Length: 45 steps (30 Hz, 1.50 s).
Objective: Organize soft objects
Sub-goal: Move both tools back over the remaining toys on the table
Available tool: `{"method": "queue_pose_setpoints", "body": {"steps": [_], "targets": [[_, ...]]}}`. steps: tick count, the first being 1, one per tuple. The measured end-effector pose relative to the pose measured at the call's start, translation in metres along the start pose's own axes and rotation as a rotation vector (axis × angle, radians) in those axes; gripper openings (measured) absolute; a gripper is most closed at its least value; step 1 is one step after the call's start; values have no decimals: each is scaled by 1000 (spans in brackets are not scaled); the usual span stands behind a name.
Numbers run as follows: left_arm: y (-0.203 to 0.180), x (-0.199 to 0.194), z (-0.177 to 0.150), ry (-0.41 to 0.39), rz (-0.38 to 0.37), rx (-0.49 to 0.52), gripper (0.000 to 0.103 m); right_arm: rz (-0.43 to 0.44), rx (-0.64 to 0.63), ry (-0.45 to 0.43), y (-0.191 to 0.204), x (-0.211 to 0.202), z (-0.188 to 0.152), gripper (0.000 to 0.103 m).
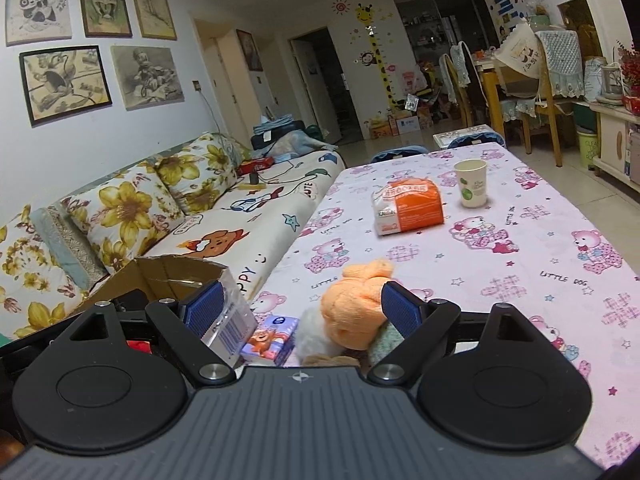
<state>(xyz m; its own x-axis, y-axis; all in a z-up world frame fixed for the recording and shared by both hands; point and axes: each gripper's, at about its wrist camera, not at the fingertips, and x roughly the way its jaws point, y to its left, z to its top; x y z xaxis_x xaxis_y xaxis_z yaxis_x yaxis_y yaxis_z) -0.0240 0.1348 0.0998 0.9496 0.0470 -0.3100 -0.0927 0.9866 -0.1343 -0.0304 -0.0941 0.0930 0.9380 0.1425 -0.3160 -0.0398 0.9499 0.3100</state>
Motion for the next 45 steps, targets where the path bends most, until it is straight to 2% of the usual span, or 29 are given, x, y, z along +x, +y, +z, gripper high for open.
{"method": "queue_pose_setpoints", "body": {"steps": [8,34,45], "targets": [[-22,-2,-9,4,-41,67,102,-28,-14,-17,-6,-5,-4,103],[-86,-1,-42,82,-137,229,102,-135,58,-16,-29,-16,-12,103],[-112,12,-66,169,-173,282,102,-210,98,55,-49,-17,-26,103]]}}
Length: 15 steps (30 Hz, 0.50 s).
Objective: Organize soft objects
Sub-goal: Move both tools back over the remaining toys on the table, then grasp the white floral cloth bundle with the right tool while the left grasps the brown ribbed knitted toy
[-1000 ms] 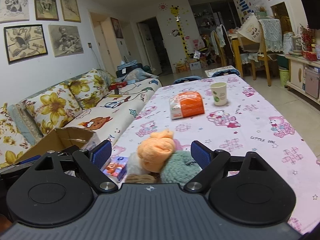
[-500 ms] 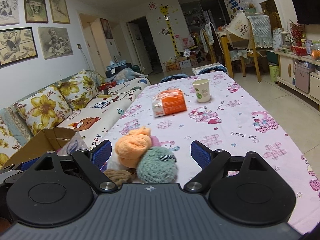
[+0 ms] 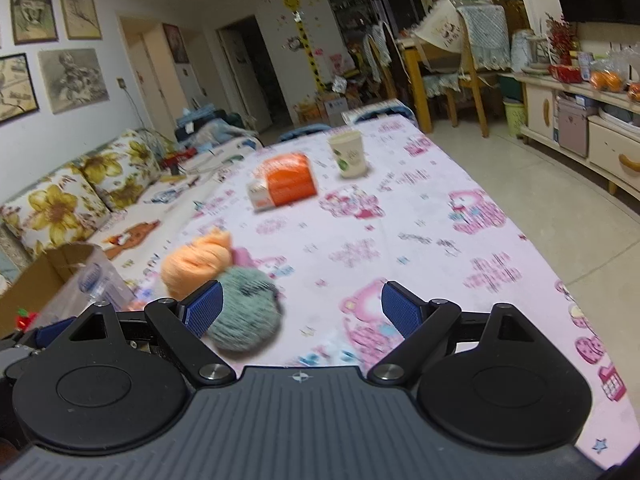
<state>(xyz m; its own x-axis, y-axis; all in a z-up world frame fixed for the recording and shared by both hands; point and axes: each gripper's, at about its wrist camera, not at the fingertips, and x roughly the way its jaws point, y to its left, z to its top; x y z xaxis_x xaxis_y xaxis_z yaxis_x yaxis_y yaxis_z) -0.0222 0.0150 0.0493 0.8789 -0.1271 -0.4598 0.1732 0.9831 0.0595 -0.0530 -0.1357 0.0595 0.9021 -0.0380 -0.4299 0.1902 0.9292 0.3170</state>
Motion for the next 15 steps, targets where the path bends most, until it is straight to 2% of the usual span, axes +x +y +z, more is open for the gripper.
{"method": "queue_pose_setpoints", "body": {"steps": [4,8,15], "targets": [[-3,9,-6,36,11,-2,102,-20,18,61,-3,7,-8,103],[-5,16,-8,58,16,-3,102,4,31,116,0,12,-16,103],[-6,24,-8,71,28,-6,101,20,-36,187,14,22,-27,103]]}}
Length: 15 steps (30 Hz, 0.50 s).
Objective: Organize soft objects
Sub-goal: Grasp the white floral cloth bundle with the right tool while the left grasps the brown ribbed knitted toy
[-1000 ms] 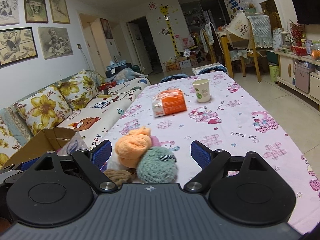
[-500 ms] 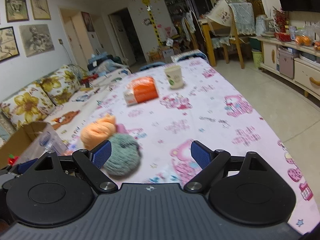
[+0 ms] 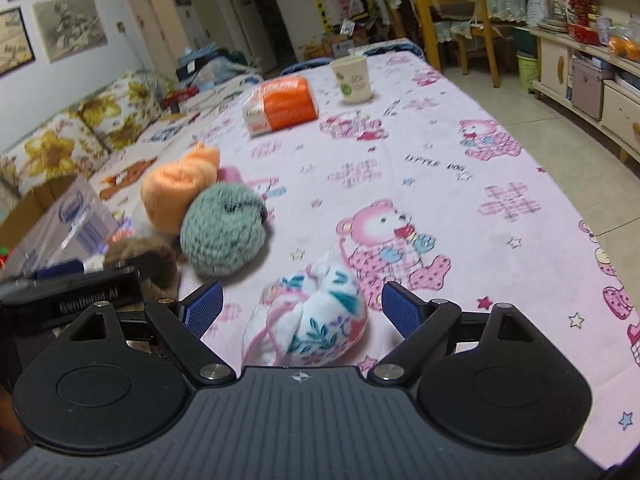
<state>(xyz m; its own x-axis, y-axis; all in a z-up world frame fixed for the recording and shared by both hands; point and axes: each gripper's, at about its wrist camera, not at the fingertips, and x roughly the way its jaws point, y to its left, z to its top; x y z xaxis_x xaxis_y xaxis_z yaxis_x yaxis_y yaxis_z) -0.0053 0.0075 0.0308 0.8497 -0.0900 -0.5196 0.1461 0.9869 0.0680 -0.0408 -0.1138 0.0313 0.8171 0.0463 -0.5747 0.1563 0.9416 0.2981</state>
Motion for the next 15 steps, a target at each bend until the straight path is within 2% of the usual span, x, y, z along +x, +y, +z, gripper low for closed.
{"method": "queue_pose_setpoints", "body": {"steps": [10,12,15], "targets": [[3,10,1,15,5,-7,83,-29,-45,34,-4,12,-2,103],[3,10,1,15,2,-4,77,-36,-58,39,-4,15,-3,100],[5,12,1,29,-15,-15,60,-40,-55,52,-6,22,-4,96]]}}
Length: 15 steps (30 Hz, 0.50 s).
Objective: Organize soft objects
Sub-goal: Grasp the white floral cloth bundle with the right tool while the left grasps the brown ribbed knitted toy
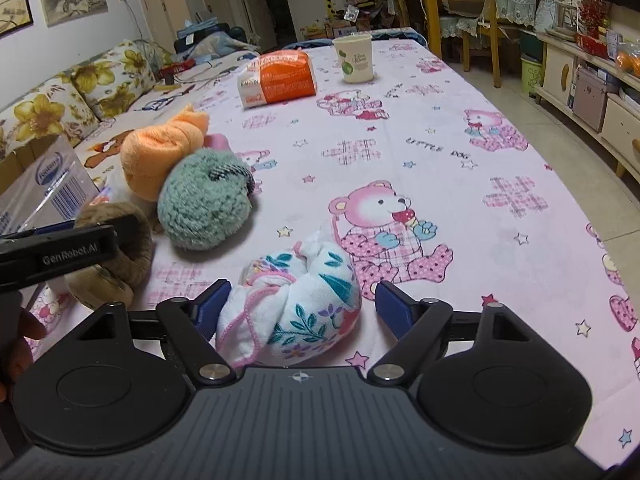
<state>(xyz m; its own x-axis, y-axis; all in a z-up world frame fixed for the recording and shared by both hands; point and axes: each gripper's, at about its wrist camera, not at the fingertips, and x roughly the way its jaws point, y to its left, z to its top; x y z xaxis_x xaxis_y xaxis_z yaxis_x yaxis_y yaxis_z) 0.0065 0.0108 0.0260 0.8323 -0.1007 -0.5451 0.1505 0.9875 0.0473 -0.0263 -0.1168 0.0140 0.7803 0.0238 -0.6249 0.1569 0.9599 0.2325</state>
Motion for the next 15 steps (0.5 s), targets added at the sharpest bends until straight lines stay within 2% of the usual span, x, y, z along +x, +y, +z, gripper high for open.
{"method": "queue_pose_setpoints", "body": {"steps": [1,4,15], "targets": [[2,1,0,9,-7,-12,52,7,7,4,-1,2,0,95],[5,1,0,16,-18,-30,48,19,11,5,-1,3,0,86],[11,-11,7,-8,-64,-74,45,20,3,-8,1,2,1,84]]}}
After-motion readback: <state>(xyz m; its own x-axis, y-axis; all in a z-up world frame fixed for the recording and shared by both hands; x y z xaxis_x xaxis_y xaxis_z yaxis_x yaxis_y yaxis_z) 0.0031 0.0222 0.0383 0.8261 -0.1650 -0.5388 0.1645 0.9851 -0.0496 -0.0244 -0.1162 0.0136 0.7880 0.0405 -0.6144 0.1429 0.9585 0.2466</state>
